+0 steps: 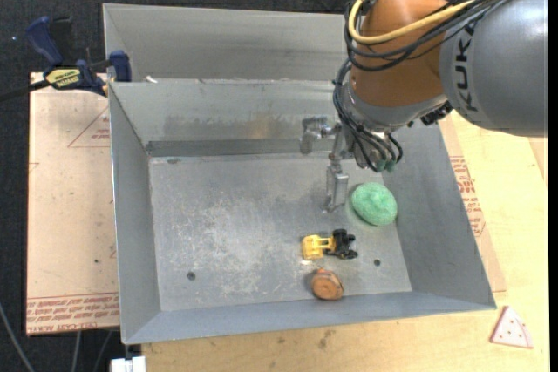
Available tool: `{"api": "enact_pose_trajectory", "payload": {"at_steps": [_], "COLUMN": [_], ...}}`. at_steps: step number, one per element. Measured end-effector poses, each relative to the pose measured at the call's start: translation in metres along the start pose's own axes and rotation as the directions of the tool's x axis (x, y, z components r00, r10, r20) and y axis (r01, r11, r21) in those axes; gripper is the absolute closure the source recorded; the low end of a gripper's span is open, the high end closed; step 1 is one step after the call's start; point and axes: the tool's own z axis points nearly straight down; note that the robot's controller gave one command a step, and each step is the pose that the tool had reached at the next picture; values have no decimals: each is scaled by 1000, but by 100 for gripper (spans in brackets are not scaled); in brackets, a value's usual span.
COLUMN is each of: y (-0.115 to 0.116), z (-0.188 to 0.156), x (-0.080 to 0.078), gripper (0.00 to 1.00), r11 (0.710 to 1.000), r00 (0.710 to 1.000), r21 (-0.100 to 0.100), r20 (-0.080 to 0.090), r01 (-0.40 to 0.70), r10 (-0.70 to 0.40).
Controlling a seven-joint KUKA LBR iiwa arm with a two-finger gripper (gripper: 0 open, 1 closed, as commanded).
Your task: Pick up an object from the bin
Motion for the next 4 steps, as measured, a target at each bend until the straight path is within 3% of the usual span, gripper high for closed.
{"api": "enact_pose_trajectory", "payload": {"at_steps": [1, 2, 3, 4], "y": [-1, -1, -39, -32], "z": [58, 79, 28, 21], "x": [21, 27, 16, 40], "gripper": [0, 0, 0, 0], "r11": [993, 987, 965, 954], "r00": [993, 987, 965, 954], "r21": [2, -2, -1, 6], "r20": [0, -8, -9, 11], "r01": [116, 163, 264, 300], "r10": [-116, -163, -264, -300]}}
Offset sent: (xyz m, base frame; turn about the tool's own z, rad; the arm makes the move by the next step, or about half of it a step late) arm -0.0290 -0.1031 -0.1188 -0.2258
